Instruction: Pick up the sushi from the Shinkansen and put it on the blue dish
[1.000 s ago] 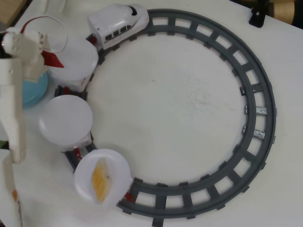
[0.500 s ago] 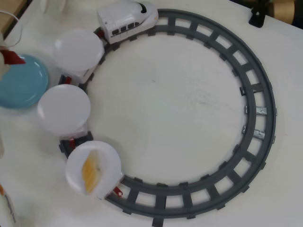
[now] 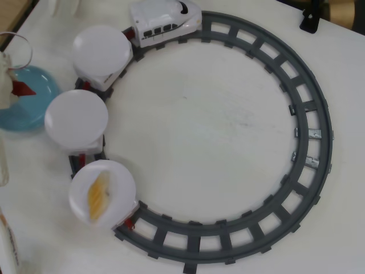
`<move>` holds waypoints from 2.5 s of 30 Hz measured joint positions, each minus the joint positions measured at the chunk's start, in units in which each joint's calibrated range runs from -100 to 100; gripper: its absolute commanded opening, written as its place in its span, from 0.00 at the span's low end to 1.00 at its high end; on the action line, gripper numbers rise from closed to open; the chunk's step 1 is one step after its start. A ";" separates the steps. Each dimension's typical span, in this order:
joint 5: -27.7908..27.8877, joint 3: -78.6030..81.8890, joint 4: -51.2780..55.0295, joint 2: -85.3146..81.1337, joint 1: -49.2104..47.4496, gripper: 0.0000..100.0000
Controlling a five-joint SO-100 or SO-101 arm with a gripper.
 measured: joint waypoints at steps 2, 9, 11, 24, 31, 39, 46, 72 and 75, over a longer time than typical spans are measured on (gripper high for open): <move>0.00 -1.46 0.00 1.27 -1.06 0.07; 0.00 -2.01 0.00 3.29 -2.45 0.08; 0.00 -2.29 0.00 4.05 -2.13 0.08; 0.36 -2.47 0.00 8.10 -2.70 0.26; 0.67 -11.07 0.50 8.18 -2.70 0.26; 0.78 -7.32 0.50 4.39 -2.70 0.26; 0.83 10.61 0.50 -10.12 -2.53 0.26; -0.88 89.11 -17.56 -83.42 8.50 0.26; -0.83 99.36 -20.34 -93.21 9.56 0.26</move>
